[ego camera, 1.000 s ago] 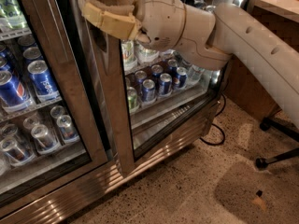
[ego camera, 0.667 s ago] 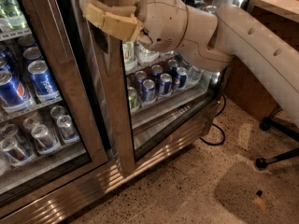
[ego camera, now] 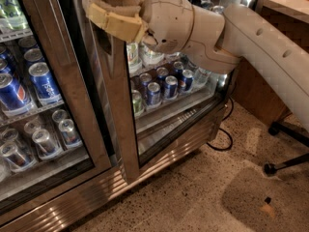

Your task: Open right fridge door

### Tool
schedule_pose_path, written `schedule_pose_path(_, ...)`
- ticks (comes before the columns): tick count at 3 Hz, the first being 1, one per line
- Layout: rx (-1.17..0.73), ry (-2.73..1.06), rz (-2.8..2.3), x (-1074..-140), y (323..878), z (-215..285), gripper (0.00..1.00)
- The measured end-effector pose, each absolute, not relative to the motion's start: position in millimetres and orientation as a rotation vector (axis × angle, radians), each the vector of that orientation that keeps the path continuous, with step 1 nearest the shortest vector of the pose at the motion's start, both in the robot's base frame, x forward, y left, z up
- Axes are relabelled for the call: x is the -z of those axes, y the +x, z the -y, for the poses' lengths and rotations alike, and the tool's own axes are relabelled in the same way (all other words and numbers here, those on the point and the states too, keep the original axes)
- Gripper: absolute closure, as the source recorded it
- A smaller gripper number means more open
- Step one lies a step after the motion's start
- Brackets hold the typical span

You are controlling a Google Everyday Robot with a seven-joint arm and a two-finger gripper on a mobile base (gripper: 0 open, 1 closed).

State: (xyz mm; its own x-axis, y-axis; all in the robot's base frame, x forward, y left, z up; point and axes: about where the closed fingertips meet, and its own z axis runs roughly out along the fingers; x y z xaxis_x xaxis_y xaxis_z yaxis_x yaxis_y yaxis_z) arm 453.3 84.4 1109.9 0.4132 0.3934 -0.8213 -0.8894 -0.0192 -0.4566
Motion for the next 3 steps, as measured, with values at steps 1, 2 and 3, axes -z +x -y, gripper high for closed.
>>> schedule_pose_path(1,-1.102,-1.182,-0.538,-1109.9,453.3,-84.4,0.51)
schedule_pose_path(2,-1.102,-1.182,-0.538,-1110.0,453.3,-84.5,0.26)
schedule_pose_path(3,-1.102,-1.182,-0.538,-1110.0,453.3,-84.5,0.05)
